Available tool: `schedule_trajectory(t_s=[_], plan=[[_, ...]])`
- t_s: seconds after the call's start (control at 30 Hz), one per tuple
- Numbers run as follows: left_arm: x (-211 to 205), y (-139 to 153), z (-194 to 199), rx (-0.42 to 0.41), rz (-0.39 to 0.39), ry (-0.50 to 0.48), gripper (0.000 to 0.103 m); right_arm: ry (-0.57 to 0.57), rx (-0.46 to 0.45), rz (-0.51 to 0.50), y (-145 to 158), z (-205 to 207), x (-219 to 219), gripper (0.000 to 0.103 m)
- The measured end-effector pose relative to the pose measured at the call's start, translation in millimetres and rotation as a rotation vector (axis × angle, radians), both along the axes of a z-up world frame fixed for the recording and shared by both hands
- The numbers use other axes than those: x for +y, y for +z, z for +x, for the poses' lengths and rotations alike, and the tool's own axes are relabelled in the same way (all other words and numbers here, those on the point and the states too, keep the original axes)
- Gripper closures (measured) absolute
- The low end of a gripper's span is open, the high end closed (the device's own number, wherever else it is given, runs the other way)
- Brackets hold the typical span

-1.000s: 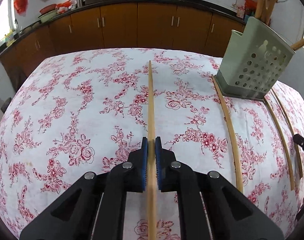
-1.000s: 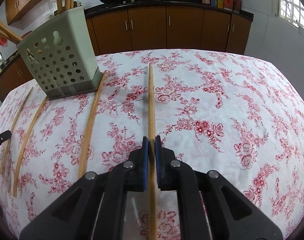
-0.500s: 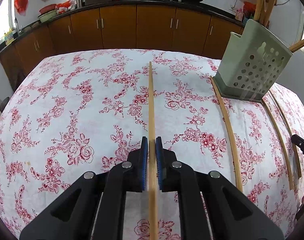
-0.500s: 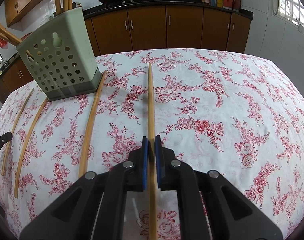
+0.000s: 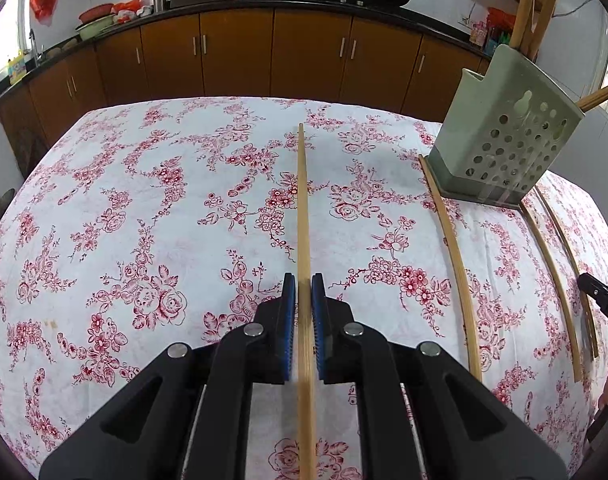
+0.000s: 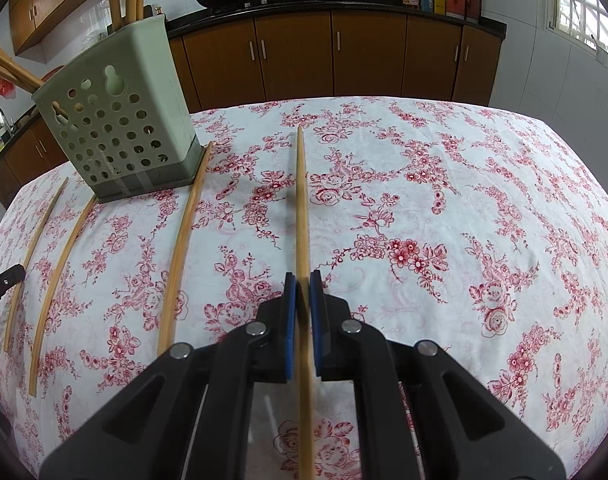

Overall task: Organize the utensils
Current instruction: 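Close the left tool on its chopstick while the right tool closes on its chopstick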

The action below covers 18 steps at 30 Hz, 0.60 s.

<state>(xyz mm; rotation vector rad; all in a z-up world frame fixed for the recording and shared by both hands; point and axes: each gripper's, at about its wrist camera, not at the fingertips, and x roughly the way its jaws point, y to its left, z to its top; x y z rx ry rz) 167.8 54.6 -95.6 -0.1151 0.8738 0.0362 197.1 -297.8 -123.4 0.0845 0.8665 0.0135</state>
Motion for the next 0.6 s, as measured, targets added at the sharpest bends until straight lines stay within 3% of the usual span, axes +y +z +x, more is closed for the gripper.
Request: schedule_trajectory(t_s=[0.6], plan=[[0.8, -0.1, -0.6, -0.003, -0.013, -0.002, 0.093, 0.001, 0.000, 0.000, -0.1, 0.2, -0.5, 0.094]])
